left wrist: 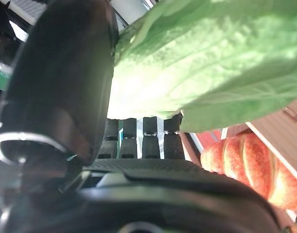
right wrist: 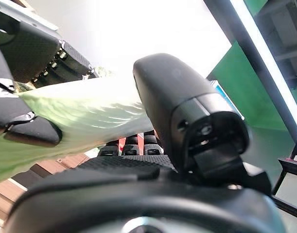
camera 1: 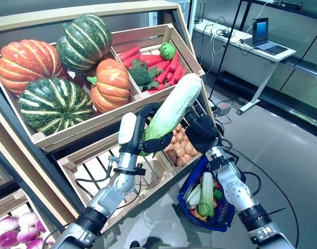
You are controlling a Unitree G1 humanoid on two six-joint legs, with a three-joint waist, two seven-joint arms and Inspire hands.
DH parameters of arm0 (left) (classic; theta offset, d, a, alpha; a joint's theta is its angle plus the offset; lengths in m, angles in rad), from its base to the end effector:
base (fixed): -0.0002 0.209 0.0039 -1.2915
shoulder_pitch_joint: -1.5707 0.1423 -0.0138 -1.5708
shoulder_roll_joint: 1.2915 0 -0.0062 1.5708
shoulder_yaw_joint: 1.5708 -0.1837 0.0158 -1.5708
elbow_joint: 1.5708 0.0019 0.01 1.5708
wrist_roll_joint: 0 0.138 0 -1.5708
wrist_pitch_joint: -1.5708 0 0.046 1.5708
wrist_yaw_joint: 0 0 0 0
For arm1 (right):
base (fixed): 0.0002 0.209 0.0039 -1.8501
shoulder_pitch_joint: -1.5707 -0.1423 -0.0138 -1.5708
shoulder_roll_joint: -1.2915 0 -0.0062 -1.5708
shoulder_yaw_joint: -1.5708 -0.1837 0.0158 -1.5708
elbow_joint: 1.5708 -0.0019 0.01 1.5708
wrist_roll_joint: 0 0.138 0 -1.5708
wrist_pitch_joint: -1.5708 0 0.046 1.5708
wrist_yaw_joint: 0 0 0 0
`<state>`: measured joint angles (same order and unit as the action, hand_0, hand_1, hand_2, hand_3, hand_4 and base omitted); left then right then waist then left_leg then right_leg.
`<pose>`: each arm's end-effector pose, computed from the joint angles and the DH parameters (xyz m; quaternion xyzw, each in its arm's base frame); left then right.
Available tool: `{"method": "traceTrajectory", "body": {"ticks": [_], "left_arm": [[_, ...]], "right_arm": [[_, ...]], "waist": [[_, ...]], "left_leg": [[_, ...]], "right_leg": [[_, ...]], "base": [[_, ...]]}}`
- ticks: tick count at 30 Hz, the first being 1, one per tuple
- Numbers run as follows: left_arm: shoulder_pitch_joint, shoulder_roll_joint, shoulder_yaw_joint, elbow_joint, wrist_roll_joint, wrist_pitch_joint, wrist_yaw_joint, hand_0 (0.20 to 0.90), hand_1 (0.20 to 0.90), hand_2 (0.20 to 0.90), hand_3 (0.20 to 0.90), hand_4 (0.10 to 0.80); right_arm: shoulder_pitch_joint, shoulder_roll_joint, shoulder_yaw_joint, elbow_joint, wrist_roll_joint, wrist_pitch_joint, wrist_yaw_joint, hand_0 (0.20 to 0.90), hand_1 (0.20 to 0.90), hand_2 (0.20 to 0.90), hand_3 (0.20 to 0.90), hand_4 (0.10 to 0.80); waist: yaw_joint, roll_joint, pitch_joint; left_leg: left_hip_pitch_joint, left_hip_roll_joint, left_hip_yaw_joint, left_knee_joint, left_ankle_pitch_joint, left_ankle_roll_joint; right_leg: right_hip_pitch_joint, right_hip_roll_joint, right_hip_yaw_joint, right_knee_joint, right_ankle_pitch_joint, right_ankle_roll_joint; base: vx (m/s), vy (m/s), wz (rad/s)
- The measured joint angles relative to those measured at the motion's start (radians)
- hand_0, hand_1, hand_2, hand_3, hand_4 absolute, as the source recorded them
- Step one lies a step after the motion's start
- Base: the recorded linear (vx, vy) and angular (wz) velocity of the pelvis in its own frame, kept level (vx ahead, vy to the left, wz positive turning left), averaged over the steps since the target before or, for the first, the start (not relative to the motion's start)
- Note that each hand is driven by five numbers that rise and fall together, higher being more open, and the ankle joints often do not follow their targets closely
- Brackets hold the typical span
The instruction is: Put vegetables into the basket
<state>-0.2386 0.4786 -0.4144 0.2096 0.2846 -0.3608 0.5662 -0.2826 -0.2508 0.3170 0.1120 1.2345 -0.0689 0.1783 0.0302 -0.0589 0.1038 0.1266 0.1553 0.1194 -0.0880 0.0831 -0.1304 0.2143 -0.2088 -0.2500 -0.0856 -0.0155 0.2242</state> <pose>0.2322 0.1606 0.0557 0.3094 -0.2515 0.0085 0.9170 0.2485 -0.1273 0.0752 0.4422 -0.0244 0.2366 0.8648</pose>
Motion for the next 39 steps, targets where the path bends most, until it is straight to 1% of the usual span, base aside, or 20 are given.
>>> {"method": "traceTrajectory", "body": {"ticks": [3,6,8,12,14,18,21,27,29,33,36,39], "left_arm": [[0.001,-0.005,0.001,0.012,-0.042,-0.013,-0.03,0.3,0.3,0.3,0.3,0.4],[0.001,-0.025,0.002,0.039,-0.11,-0.038,-0.06,0.3,0.3,0.3,0.3,0.4],[0.009,-0.053,0.011,0.061,-0.192,-0.06,-0.096,0.3,0.3,0.3,0.3,0.4],[0.018,-0.086,0.02,0.085,-0.299,-0.072,-0.154,0.3,0.3,0.3,0.3,0.4],[0.031,-0.106,0.034,0.095,-0.336,-0.082,-0.184,0.3,0.3,0.3,0.3,0.4],[0.035,-0.122,0.046,0.12,-0.36,-0.092,-0.216,0.3,0.3,0.3,0.3,0.4],[0.035,-0.121,0.048,0.122,-0.356,-0.092,-0.22,0.3,0.3,0.3,0.3,0.4],[0.032,-0.096,0.052,0.122,-0.209,-0.108,-0.176,0.3,0.3,0.3,0.3,0.4],[0.027,-0.07,0.043,0.121,-0.155,-0.108,-0.16,0.3,0.3,0.3,0.3,0.4],[0.025,-0.026,0.025,0.11,-0.047,-0.108,-0.136,0.3,0.3,0.3,0.3,0.4],[0.025,0.012,-0.004,0.088,0.009,-0.108,-0.119,0.3,0.3,0.3,0.3,0.4],[0.025,0.019,-0.014,0.07,0.026,-0.108,-0.106,0.3,0.3,0.3,0.3,0.4]], "right_arm": [[0.002,-0.014,-0.001,0.0,-0.001,0.007,0.004,0.9,0.9,0.9,0.9,0.8],[0.004,-0.015,-0.005,0.0,-0.001,0.016,0.005,0.9,0.9,0.9,0.9,0.8],[0.005,-0.016,-0.009,0.0,-0.001,0.022,0.012,0.9,0.9,0.9,0.9,0.8],[0.006,-0.016,-0.019,0.0,-0.001,0.042,0.012,0.9,0.9,0.9,0.9,0.8],[0.011,-0.016,-0.02,0.0,-0.001,0.048,0.017,0.9,0.9,0.9,0.9,0.8],[0.019,-0.016,-0.023,0.002,-0.001,0.057,0.017,0.9,0.9,0.9,0.9,0.8],[0.02,-0.017,-0.024,0.004,-0.001,0.06,0.017,0.9,0.9,0.9,0.9,0.8],[0.023,-0.022,-0.027,0.004,-0.021,0.06,0.019,0.9,0.9,0.9,0.9,0.8],[0.024,-0.035,-0.027,0.004,-0.056,0.06,0.02,0.9,0.9,0.9,0.9,0.8],[0.024,-0.051,-0.027,0.004,-0.059,0.059,0.022,0.9,0.9,0.9,0.9,0.8],[0.025,-0.055,-0.027,0.006,-0.06,0.048,0.027,0.9,0.9,0.9,0.9,0.8],[0.025,-0.055,-0.027,0.008,-0.07,0.021,0.037,0.9,0.9,0.9,0.9,0.8]], "waist": [[0.0,0.006,-0.004],[0.0,0.007,-0.011],[0.001,0.006,-0.013],[0.004,0.003,-0.018],[0.003,0.0,-0.02],[0.006,-0.001,-0.021],[0.006,-0.001,-0.022],[0.002,-0.001,-0.022],[0.0,-0.001,-0.022],[0.0,-0.001,-0.022],[0.0,-0.002,-0.022],[0.0,-0.002,-0.022]], "left_leg": [[-0.001,0.0,0.0,0.0,0.0,0.0],[-0.002,0.0,0.0,0.0,0.0,0.0],[-0.002,0.0,0.001,0.0,0.0,0.0],[-0.002,0.0,0.001,0.0,0.0,0.0],[-0.002,0.0,0.002,0.0,0.0,0.0],[-0.002,0.001,0.006,0.0,0.0,0.0],[-0.001,0.001,0.007,0.0,0.0,0.0],[-0.001,0.001,0.008,0.0,0.0,0.0],[-0.002,0.001,0.008,0.0,0.0,0.0],[-0.002,0.001,0.007,0.0,0.0,0.0],[-0.003,0.001,0.007,0.0,0.0,0.0],[-0.002,0.001,0.006,0.0,0.0,0.0]], "right_leg": [[-0.002,0.0,0.001,0.0,0.0,0.0],[-0.004,0.0,0.002,0.0,0.0,0.0],[-0.005,0.0,0.004,0.0,0.001,0.0],[-0.005,0.001,0.005,0.0,0.002,-0.001],[-0.007,0.001,0.007,0.0,0.002,-0.001],[-0.01,0.001,0.02,0.0,0.003,-0.001],[-0.01,0.001,0.021,0.0,0.003,-0.001],[-0.01,0.001,0.022,0.0,0.003,-0.001],[-0.01,0.001,0.021,0.0,0.003,-0.001],[-0.01,0.001,0.021,0.0,0.003,-0.001],[-0.01,0.001,0.021,0.0,0.003,-0.001],[-0.01,0.001,0.021,0.0,0.003,-0.001]], "base": [[0.0,0.0,0.0],[0.0,0.0,0.0],[0.0,0.0,0.0],[0.0,0.0,0.0],[0.0,0.0,0.0],[-0.008,-0.001,-0.03],[0.0,0.0,0.0],[0.0,0.0,0.0],[0.0,0.0,0.0],[0.0,0.0,0.0],[0.0,0.0,0.0],[0.0,0.0,0.0]]}}
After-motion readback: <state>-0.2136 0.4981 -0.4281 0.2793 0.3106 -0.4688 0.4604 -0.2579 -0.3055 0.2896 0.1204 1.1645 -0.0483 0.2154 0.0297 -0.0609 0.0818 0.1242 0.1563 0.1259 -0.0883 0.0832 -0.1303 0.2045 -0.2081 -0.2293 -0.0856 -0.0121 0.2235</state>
